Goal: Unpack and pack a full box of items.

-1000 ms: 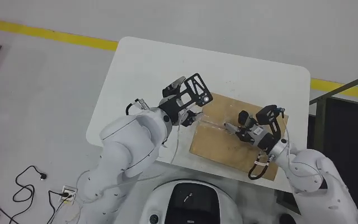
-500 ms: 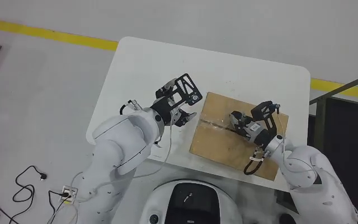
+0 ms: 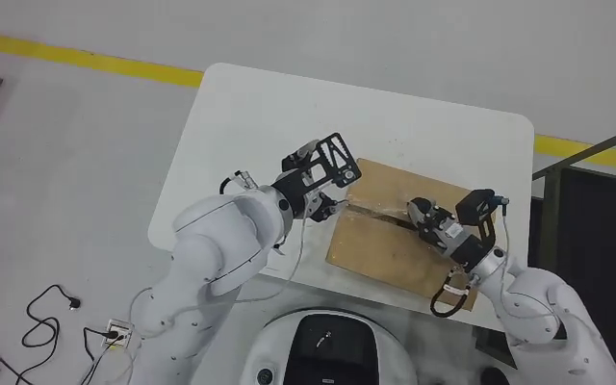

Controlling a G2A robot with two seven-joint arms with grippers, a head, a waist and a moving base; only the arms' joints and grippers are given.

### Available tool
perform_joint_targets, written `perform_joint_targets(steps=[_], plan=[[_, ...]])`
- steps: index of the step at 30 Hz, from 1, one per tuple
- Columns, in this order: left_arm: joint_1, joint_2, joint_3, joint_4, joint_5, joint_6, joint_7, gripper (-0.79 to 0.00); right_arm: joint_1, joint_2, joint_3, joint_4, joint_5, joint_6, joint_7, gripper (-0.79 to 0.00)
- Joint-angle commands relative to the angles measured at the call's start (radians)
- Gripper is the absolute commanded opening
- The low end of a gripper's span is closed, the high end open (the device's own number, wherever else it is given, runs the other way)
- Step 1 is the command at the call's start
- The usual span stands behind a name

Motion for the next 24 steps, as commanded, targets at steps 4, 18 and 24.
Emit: perform_joint_targets(steps=[4, 18, 24], plan=[[-0.012, 0.002, 0.012, 0.021, -0.029, 0.004, 0.004, 0.000, -0.035, 0.001, 0.018, -0.002, -0.044, -0.043, -0.057, -0.480], [-0.033, 0.013, 0.019, 0.017, -0.045, 0.018, 0.008, 0.000, -0.193, 0.010, 0.182, -0.079, -0.041, -0.093, -0.103, -0.394], [-0.032, 0.017, 0.021, 0.010, -0.048, 0.024, 0.015, 0.000, -0.238, 0.011, 0.260, -0.166, 0.024, -0.064, -0.062, -0.416]])
